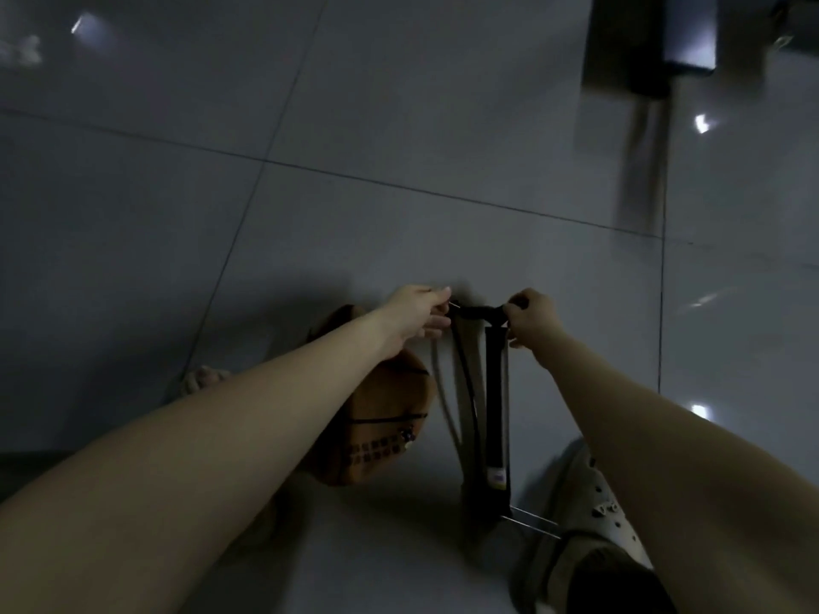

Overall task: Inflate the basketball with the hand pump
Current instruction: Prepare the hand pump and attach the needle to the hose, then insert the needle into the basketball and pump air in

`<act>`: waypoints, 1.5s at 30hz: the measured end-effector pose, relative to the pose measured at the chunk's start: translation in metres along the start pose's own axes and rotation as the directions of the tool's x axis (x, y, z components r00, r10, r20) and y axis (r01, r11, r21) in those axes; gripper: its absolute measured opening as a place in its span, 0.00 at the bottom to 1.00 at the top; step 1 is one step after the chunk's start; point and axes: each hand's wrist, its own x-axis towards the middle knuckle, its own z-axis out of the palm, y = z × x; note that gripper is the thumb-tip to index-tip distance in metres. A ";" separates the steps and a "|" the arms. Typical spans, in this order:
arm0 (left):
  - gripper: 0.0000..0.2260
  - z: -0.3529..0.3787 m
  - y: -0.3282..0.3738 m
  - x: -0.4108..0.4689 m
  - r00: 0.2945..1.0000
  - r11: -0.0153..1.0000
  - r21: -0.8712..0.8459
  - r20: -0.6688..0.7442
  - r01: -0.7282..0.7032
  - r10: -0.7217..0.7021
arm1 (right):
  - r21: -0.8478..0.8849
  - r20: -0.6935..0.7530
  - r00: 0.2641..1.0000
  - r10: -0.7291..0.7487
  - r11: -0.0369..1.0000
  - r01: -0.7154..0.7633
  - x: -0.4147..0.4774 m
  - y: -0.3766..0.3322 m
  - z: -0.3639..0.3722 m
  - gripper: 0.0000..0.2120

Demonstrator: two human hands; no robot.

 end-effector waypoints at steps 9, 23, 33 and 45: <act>0.15 -0.024 -0.016 -0.025 0.993 0.987 0.158 -0.107 -0.028 0.046 | -0.240 -0.022 0.998 0.052 0.969 -0.056 -0.022 -0.002 -0.016 0.23; 0.15 -0.053 -0.049 -0.109 0.998 0.950 0.311 0.031 0.043 -0.055 | -0.206 0.491 0.842 -0.224 0.909 0.363 -0.137 -0.065 0.063 0.10; 0.32 -0.071 -0.092 -0.078 0.973 0.646 0.742 -0.232 0.181 -0.006 | -0.050 0.357 0.933 -0.043 0.997 0.065 -0.126 -0.034 0.052 0.05; 0.14 -0.069 -0.007 -0.153 0.990 0.388 0.913 0.092 -0.126 0.104 | 0.147 0.098 0.956 -0.275 0.954 0.260 -0.164 -0.108 -0.030 0.08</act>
